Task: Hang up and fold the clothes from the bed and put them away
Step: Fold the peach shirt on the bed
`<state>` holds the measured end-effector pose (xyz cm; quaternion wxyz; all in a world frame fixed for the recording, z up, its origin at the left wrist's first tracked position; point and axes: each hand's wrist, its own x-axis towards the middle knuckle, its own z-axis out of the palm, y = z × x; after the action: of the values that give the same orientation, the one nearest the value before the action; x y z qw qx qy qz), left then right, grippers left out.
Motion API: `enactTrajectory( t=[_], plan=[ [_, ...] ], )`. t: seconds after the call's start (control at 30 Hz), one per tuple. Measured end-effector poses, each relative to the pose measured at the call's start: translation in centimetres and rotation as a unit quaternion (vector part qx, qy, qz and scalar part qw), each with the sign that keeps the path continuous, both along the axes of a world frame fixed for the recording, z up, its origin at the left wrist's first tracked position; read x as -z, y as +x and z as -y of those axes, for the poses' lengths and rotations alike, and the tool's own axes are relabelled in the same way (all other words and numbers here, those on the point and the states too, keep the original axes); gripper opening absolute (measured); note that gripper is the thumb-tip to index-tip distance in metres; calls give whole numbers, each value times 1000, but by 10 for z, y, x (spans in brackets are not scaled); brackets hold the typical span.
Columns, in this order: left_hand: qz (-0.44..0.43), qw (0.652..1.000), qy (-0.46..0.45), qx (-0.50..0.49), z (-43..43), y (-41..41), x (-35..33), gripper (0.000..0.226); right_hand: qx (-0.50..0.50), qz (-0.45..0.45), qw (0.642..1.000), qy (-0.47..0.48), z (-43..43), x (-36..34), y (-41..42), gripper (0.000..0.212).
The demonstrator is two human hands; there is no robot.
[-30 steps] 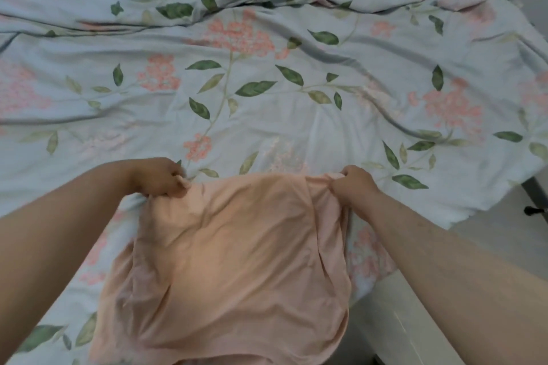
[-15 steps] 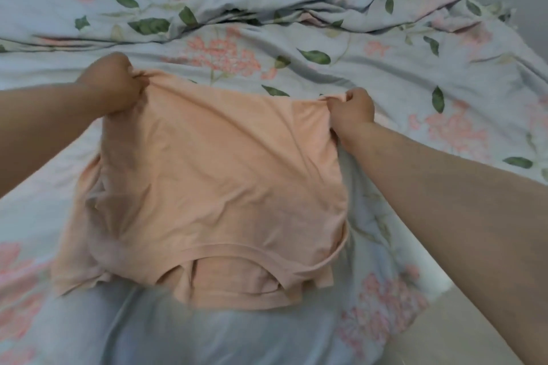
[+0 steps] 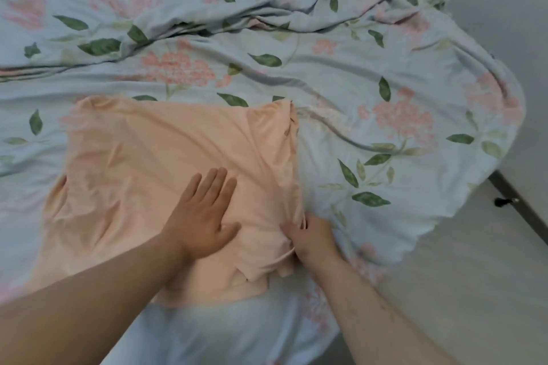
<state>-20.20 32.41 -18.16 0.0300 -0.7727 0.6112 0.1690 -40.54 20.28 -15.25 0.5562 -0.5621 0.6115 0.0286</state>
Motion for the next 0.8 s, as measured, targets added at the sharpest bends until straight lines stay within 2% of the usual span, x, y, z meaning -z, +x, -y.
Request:
enactTrajectory(
  t=[0.07,0.17,0.2,0.27,0.3,0.37,0.43,0.5,0.57,0.67,0.8],
  plan=[
    [-20,998,-46,-42,11,-3,-7,86,6,5,1000,-7,-8,0,-3,12],
    [-111,975,-139,-132,61,-10,-24,53,10,6,1000,-4,-12,-1,-2,7],
    [-151,966,-137,-161,84,-16,-30,49,22,20,1000,8,-14,-2,-3,9],
    [-201,947,-96,-230,126,-29,-38,59,37,51,998,20,-17,-7,-6,18],
    [-192,947,-57,-253,143,-35,-39,69,40,64,997,22,-18,-10,-7,21],
    [-125,964,24,-234,160,-42,-39,82,44,102,994,22,-23,-17,-3,25],
    [-106,971,47,-208,161,-38,-35,61,20,139,990,17,-31,-25,7,29],
    [-154,962,26,-223,157,-22,-35,33,-24,165,986,3,-42,-32,22,35],
    [-212,944,-3,-253,148,2,-43,18,-64,187,980,-19,-55,-38,41,39],
    [-291,902,-56,-314,127,44,-65,18,-121,214,968,-46,-79,-44,73,48],
    [-373,809,-121,-438,59,114,-83,13,-192,201,960,-19,-124,-41,128,65]
  ],
)
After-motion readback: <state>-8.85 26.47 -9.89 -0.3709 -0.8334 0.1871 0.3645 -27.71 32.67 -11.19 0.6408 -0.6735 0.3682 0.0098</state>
